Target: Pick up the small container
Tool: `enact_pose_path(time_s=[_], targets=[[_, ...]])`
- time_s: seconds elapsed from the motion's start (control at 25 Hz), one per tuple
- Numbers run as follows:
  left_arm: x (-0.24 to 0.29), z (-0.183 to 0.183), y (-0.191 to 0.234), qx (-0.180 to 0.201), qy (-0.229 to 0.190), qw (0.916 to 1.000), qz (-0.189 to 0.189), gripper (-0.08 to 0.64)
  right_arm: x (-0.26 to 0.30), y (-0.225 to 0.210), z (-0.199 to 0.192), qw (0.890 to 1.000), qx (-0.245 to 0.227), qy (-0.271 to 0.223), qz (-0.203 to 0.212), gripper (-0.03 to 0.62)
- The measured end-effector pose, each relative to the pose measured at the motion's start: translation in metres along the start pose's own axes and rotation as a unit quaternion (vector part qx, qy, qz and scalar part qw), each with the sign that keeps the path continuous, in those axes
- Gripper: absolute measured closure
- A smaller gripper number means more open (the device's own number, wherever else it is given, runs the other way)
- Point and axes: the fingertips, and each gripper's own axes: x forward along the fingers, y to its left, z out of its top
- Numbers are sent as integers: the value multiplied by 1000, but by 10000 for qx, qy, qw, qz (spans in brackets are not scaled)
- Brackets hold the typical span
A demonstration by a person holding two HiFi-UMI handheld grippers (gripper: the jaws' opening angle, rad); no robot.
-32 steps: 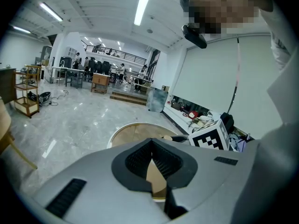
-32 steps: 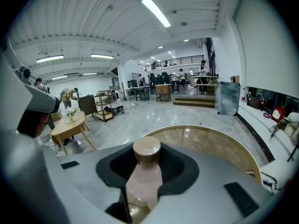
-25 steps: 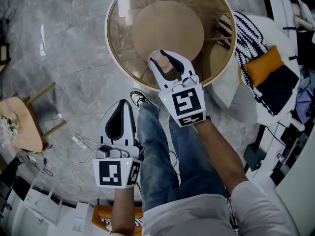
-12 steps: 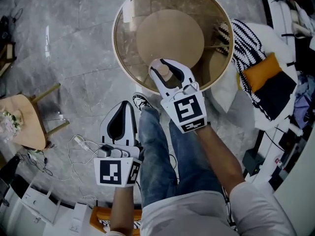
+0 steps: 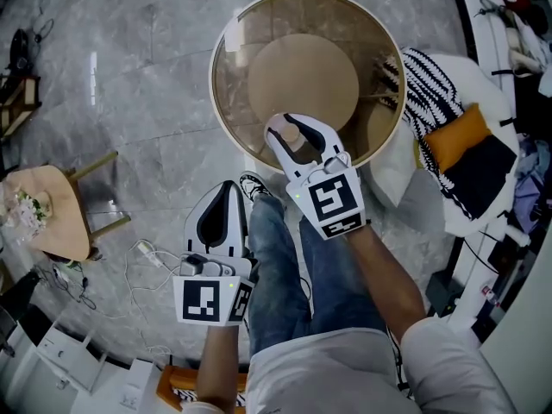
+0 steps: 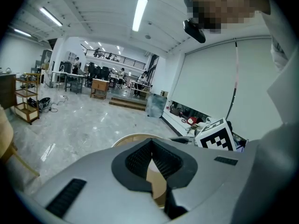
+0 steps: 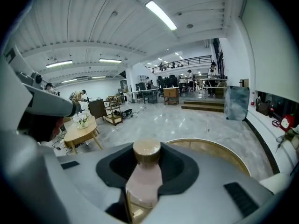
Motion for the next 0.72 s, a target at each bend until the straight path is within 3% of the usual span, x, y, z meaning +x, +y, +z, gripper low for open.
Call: enact_pose_path(time_s=[0.28, 0.72], targets=[[-6, 7, -10, -148, -5, 9999, 35, 543, -13, 2, 16, 10000, 10, 47, 67, 457], [-21, 33, -22, -77, -97, 9999, 111, 543, -31, 5, 39, 9998, -16, 40, 174, 457]])
